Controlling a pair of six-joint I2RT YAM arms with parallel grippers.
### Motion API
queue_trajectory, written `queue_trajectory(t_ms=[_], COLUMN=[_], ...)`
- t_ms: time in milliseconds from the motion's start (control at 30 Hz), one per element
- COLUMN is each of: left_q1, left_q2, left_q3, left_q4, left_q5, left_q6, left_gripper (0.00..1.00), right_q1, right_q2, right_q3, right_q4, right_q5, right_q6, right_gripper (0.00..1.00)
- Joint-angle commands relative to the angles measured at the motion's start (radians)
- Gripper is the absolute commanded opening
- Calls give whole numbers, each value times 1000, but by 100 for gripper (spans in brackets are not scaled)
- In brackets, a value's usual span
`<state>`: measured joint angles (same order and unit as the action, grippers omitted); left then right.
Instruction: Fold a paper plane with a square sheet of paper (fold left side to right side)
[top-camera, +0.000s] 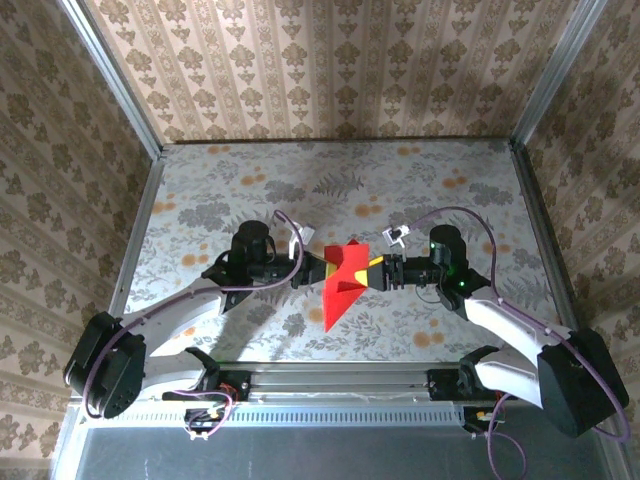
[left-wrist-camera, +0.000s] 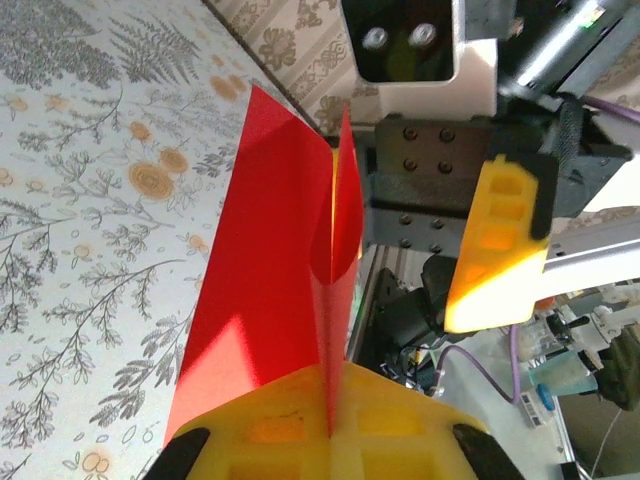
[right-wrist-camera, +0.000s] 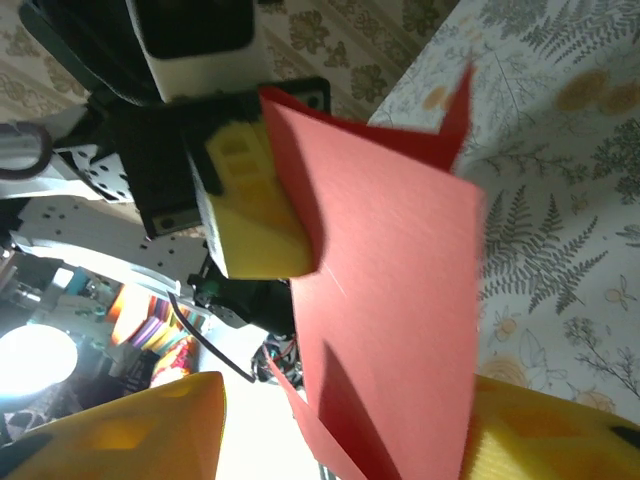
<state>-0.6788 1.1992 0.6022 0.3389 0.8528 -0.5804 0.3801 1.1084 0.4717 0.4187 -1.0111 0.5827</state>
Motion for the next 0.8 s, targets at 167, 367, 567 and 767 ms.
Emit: queue_trajectory(t_ms=[167, 367, 567, 767], left_q1=[16, 21, 32, 55], left_q2=[-5, 5, 26, 98], left_q3=[-22, -22, -31, -33], left_q4=[-43, -38, -44, -128], left_q5=[-11, -8, -13, -115], left_q6=[39, 34, 35, 88], left_gripper=[0, 0, 14, 45], right_q1=[-4, -4, -5, -9], right_q2=[13, 60, 109, 232], right_q3=[72, 103, 121, 139], right_q4=[-79, -95, -128, -194], right_q5=[-2, 30, 96, 184], right_q6=[-73, -78, -96, -156], right_gripper=[39, 24, 6, 0])
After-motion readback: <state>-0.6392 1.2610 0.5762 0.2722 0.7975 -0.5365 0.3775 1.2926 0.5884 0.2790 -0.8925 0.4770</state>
